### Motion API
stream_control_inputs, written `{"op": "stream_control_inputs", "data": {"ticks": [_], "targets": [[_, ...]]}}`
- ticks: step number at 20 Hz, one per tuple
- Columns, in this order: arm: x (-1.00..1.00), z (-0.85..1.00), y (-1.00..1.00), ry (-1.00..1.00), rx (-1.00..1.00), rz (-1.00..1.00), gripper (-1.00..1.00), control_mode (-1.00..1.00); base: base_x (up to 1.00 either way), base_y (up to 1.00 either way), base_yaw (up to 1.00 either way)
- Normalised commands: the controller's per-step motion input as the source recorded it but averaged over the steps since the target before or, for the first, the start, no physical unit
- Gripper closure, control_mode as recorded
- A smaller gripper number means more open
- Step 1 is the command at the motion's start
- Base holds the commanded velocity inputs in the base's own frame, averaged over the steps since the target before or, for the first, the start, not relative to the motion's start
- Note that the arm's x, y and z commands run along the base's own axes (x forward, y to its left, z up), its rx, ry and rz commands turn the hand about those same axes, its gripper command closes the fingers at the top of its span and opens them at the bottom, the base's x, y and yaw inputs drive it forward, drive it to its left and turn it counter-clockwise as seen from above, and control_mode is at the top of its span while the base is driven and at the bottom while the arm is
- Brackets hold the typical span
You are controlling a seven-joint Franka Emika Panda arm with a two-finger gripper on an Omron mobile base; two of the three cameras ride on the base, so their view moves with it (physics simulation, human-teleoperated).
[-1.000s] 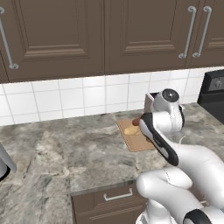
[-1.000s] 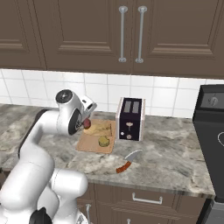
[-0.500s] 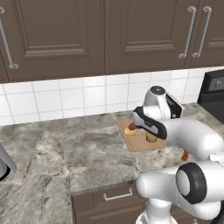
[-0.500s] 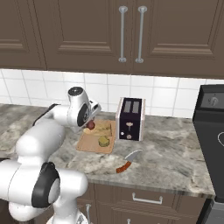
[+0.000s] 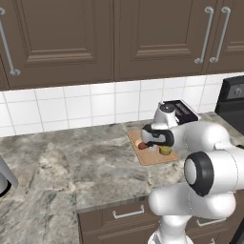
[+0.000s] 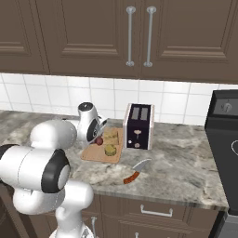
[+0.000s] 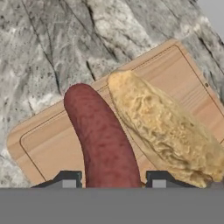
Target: Retrieve the sausage and cheese from the fridge and place them on the cutting board on the counter.
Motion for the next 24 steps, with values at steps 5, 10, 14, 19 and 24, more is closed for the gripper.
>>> {"op": "stream_control_inputs", "data": {"ticks": [5, 10, 14, 19, 24], "targets": [[0.09, -0.49, 0.00, 0.00, 0.00, 0.00, 1.00, -1.00, 0.00, 0.00, 0.00], [0.28, -0.29, 0.00, 0.00, 0.00, 0.02, 1.00, -1.00, 0.00, 0.00, 0.00], [0.14, -0.16, 0.00, 0.00, 0.00, 0.03, -1.00, -1.00, 0.00, 0.00, 0.00], [-0.08, -0.09, 0.00, -0.01, 0.00, 0.00, -1.00, -1.00, 0.00, 0.00, 0.00], [-0.32, 0.03, 0.00, -0.05, 0.00, -0.03, -1.00, -1.00, 0.00, 0.00, 0.00]]}}
